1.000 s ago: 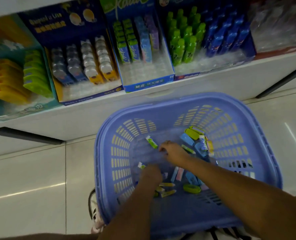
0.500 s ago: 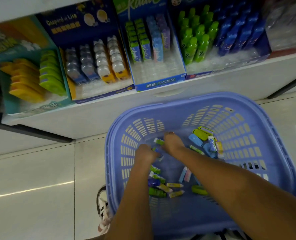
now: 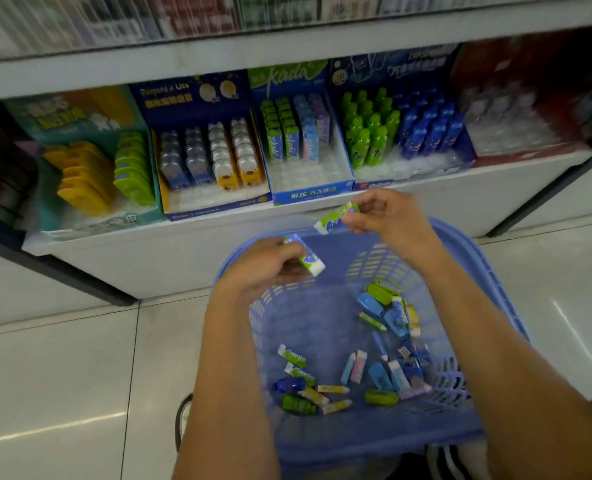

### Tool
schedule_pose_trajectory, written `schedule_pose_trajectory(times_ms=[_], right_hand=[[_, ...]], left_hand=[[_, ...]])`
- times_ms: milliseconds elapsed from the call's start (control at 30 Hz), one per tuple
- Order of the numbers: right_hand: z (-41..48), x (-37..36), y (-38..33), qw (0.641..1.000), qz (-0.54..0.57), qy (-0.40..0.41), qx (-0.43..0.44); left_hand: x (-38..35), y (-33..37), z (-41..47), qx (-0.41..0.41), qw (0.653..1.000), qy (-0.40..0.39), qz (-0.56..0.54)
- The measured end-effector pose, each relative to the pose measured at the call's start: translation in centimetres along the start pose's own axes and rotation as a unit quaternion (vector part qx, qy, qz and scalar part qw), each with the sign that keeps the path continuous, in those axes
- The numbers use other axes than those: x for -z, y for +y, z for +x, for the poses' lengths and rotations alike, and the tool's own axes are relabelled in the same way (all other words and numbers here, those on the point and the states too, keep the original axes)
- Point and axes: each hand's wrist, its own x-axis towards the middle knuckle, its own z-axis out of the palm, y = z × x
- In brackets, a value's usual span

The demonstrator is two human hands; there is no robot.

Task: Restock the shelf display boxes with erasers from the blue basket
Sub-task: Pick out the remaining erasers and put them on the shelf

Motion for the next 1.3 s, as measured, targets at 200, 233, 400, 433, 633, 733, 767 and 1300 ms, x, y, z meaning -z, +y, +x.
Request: schedule_pose_trajectory(times_ms=[200, 233, 400, 433, 633, 733, 767, 1300], right_hand=[[3.8, 0.0, -8.0, 0.979, -0.07, 0.102, 0.163], [4.9, -0.3, -8.8, 0.973, -0.1, 0.114, 0.176], [8.9, -3.3, -10.2, 0.945, -0.265, 0.036, 0.187], [9.3, -3.9, -10.0, 0.936, -0.304, 0.015, 0.179], [10.4, -3.8, -11.0, 0.892, -0.426, -0.028, 0.148], [10.5, -3.9, -11.6, 0.876, -0.46, -0.055, 0.133], [10.5, -4.0, -11.6, 0.873, -0.467, -0.057, 0.13], [8.0, -4.4, -6.4, 0.776, -0.564, 0.055, 0.275]], left_hand=[[0.7, 3.6, -1.6, -0.114, 0.981, 0.067, -0.141], [0.8, 3.7, -1.7, -0.123, 0.98, 0.066, -0.145], [1.0, 3.8, -1.8, -0.15, 0.974, 0.101, -0.135], [0.9, 3.8, -1.7, -0.153, 0.973, 0.112, -0.135], [0.7, 3.5, -0.9, -0.181, 0.968, 0.122, -0.121], [0.6, 3.3, -0.5, -0.188, 0.97, 0.118, -0.104], [0.6, 3.3, -0.4, -0.187, 0.97, 0.119, -0.104], [-0.1, 3.8, -0.8, -0.215, 0.94, 0.193, -0.182]])
